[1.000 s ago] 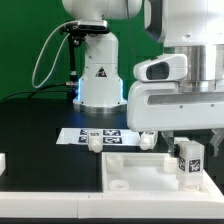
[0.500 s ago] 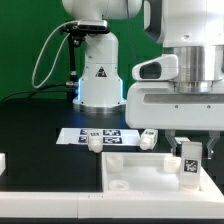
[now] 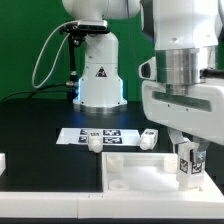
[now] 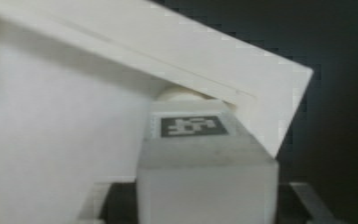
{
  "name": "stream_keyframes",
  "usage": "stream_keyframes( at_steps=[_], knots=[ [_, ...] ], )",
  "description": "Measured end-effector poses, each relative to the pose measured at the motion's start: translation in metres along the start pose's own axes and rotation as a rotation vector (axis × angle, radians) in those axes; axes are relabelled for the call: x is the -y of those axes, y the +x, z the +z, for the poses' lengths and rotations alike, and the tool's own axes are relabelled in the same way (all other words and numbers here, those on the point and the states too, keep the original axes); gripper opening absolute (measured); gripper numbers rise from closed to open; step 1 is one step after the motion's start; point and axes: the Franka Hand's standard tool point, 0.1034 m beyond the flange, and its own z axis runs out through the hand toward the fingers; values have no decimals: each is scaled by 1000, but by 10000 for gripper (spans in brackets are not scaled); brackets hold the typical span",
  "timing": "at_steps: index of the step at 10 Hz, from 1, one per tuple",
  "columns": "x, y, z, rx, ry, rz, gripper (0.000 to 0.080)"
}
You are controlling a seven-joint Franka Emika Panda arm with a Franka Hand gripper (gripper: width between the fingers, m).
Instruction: Assemble one leg
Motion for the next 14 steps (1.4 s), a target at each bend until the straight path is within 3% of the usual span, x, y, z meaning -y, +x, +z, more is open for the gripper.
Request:
stream_keyframes(
  at_steps=[1, 2, 3, 4, 5, 6, 9, 11, 12, 14],
  knots=[
    [0, -1, 0, 0, 1, -20, 342],
    [0, 0, 0, 0, 1, -46, 342],
    [0, -1, 0, -7, -2, -106, 550],
    [-1, -2, 2, -22, -14, -362, 550],
    [-2, -4, 2, -18, -22, -560, 627],
    [-3, -11, 3, -13, -41, -684, 645],
    [-3, -10, 3, -12, -40, -884, 648],
    [2, -8, -1, -41, -73, -1244, 649],
    [7, -7, -5, -44, -73, -1423, 649],
    [7, -4, -5, -42, -74, -1454, 649]
  ],
)
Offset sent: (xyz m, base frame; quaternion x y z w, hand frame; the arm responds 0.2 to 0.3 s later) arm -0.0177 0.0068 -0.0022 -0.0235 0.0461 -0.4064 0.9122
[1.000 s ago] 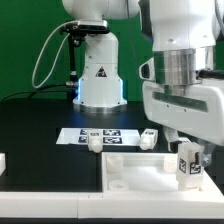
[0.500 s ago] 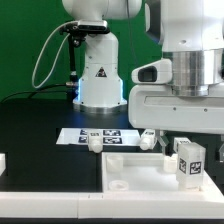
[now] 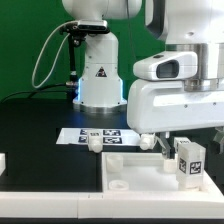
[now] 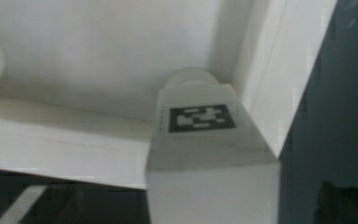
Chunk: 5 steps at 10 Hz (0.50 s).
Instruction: Assemble one leg
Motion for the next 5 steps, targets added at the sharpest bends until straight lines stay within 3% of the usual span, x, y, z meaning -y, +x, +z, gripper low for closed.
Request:
stream_keyframes(
  at_steps=[2, 3, 4, 5],
  knots=[
    [0, 0, 0, 0, 0, 13, 413],
    [0, 0, 0, 0, 1, 88, 413],
    [0, 0, 0, 0, 1, 164, 284],
    [0, 0, 0, 0, 0, 202, 284]
  ],
)
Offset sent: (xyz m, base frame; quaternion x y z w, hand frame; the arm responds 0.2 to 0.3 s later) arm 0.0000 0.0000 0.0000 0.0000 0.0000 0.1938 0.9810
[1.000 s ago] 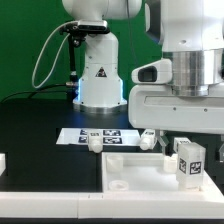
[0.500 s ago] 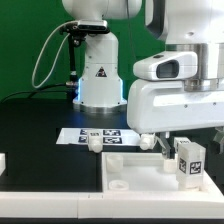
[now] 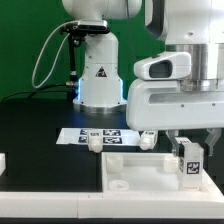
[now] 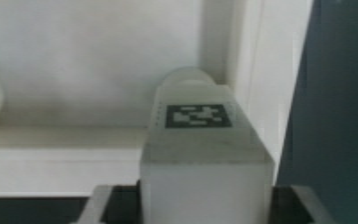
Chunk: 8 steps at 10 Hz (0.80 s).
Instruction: Assemble one leg
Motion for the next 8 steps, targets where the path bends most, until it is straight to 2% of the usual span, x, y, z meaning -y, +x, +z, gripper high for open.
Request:
stream_keyframes(
  at_steps=[2, 6, 7, 8],
  knots=[
    [-1, 0, 1, -20, -10, 290, 284],
    [-1, -3, 1, 6, -1, 996, 285],
    [-2, -3, 1, 15, 16, 1116, 285],
    [-1, -4, 1, 24, 23, 1278, 287]
  ],
)
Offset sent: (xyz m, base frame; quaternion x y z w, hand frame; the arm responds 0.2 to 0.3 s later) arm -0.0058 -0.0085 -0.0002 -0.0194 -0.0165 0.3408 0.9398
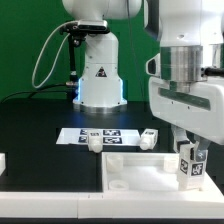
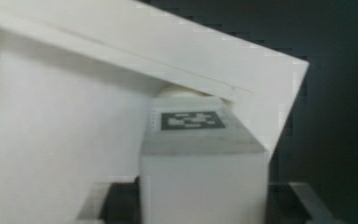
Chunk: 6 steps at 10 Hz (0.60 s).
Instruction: Assemble one leg
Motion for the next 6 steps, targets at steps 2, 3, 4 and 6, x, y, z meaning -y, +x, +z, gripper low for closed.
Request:
stream_keyframes(
  at_steps=[2, 3, 4, 6],
  knots=[
    [0, 0, 0, 0, -1, -2, 361],
    [-1, 0, 1, -3, -3, -92, 361],
    [-1, 0, 2, -8, -9, -279, 543],
    [-4, -9, 5, -3, -23, -587, 630]
  ],
)
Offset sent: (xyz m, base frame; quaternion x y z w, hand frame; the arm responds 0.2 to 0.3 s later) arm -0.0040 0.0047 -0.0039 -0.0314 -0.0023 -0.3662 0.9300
